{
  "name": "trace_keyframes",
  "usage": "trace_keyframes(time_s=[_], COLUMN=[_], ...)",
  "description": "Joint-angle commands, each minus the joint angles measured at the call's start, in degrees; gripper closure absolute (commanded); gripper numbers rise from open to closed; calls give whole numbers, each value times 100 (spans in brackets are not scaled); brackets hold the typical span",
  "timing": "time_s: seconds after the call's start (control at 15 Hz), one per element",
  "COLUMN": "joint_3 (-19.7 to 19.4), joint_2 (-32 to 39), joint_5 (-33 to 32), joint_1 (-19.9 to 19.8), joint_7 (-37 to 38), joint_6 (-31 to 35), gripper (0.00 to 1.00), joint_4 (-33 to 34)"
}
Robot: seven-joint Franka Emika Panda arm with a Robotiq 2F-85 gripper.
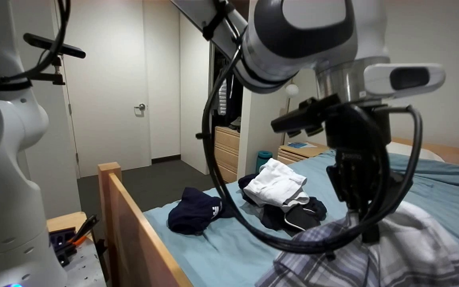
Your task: Move the pajama pants slightly to the right, unfold them, then put them back
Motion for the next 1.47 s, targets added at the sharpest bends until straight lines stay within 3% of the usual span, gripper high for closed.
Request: trace_keyframes(time_s=[0.0, 0.13, 0.33, 0.4, 0.47, 0.87, 1.13, 1.4], joint_3=[75, 11, 117, 195, 323, 1326, 1464, 1552], joint_2=[652, 981, 1158, 1155, 1105, 514, 305, 180], joint_5=[-587, -1114, -805, -644, -405, 1430, 2040, 2870], joint_1=[193, 460, 713, 793, 845, 1252, 1479, 1520], joint_7=[1069, 1815, 1862, 1783, 1607, 820, 1353, 1419], joint_6=[472, 665, 738, 744, 778, 948, 1138, 1295], gripper=[97, 97, 97, 63, 62, 24, 0, 0], joint_4=[-208, -261, -394, -458, -538, -979, -1002, -1034])
